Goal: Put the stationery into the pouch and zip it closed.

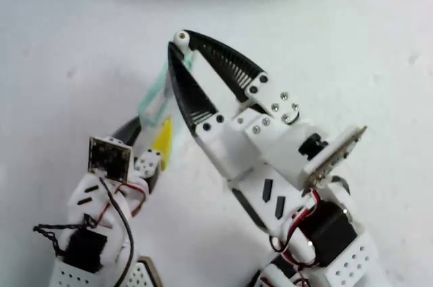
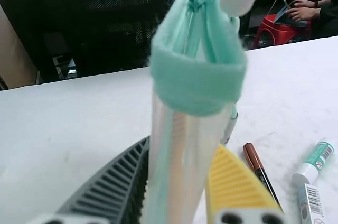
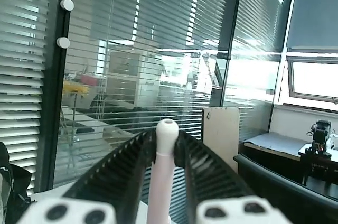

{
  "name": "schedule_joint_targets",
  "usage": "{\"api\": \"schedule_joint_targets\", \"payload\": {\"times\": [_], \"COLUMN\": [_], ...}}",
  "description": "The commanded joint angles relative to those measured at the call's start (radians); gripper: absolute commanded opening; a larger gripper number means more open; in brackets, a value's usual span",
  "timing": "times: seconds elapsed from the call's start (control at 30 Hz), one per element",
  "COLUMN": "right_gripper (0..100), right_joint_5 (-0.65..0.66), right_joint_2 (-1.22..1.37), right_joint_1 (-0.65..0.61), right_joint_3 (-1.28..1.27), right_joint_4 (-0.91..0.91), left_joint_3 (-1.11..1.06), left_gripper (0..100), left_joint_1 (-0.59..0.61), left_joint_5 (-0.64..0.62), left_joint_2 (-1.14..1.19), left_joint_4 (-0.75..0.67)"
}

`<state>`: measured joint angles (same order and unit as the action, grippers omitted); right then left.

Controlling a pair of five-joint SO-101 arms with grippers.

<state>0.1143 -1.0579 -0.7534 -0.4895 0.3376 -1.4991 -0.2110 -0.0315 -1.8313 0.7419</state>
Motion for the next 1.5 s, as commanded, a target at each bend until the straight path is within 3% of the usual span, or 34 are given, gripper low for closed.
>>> {"api": "schedule_joint_targets", "payload": {"times": [0.0, 0.4, 0.77, 1.03, 1.47], "right_gripper": [1.7, 1.7, 2.2, 19.4, 19.3], "right_joint_5": [0.011, 0.011, 0.011, 0.011, 0.011], "right_joint_2": [-0.015, 0.151, 0.137, 0.137, 0.136], "right_joint_1": [-0.010, -0.010, -0.010, -0.010, -0.012], "right_joint_3": [0.014, -0.002, -0.003, -0.002, -0.002], "right_joint_4": [-0.019, -0.056, -0.015, 0.031, 0.033], "left_joint_3": [-0.008, -0.008, -0.008, -0.008, -0.008], "left_gripper": [16, 16, 16, 16, 16], "left_joint_1": [-0.025, -0.022, -0.016, -0.016, -0.016], "left_joint_5": [0.012, 0.012, 0.012, 0.012, 0.012], "left_joint_2": [0.008, 0.008, 0.008, 0.008, 0.008], "left_joint_4": [0.002, 0.002, 0.002, 0.000, 0.000]}}
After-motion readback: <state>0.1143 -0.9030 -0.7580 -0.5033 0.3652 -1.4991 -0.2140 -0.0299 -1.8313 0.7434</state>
